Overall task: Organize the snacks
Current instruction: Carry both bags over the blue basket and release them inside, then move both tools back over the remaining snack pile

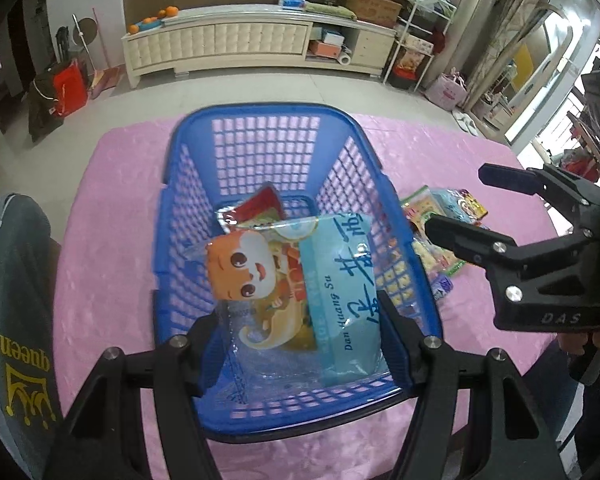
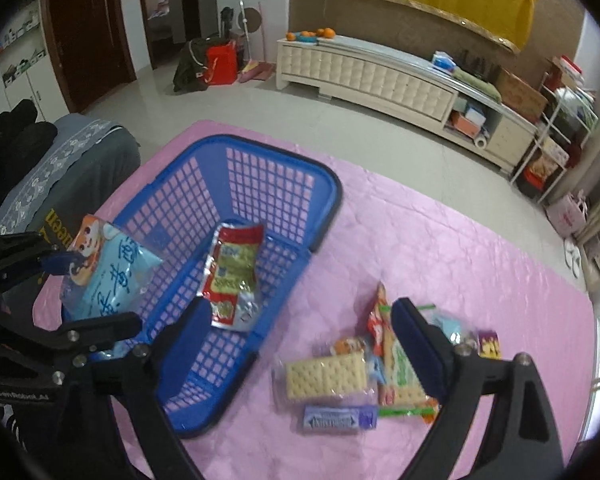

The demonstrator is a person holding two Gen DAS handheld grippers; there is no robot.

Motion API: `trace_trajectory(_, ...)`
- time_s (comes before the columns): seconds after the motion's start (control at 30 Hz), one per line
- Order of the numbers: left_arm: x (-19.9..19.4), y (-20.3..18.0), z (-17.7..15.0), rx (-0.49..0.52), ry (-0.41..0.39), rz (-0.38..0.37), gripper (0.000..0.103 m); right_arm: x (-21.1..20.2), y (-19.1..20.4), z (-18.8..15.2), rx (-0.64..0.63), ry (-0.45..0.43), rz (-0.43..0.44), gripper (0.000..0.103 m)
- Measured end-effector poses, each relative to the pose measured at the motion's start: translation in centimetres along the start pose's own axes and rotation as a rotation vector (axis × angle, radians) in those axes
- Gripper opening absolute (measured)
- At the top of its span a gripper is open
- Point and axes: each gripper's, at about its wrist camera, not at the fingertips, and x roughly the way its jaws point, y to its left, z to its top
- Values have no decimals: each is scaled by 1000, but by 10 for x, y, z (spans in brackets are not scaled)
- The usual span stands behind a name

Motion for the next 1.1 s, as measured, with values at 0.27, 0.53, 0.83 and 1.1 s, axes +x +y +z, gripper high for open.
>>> trace_trajectory(0.27, 26, -18, -7, 20, 59, -11, 65, -9, -16, -19, 47, 13, -8, 93)
trace_trajectory(0.53, 40, -12, -19, -37, 99, 23, 74, -27, -20, -33, 64, 5, -19, 93)
trace_trajectory(0.83, -16, -46, -27, 16, -13, 22, 75, -60, -34, -50, 126, -29, -2, 93)
trace_trajectory(1.1, -44, -104, -30, 125, -85, 11, 79, -94, -55, -78, 161, -60, -23, 93)
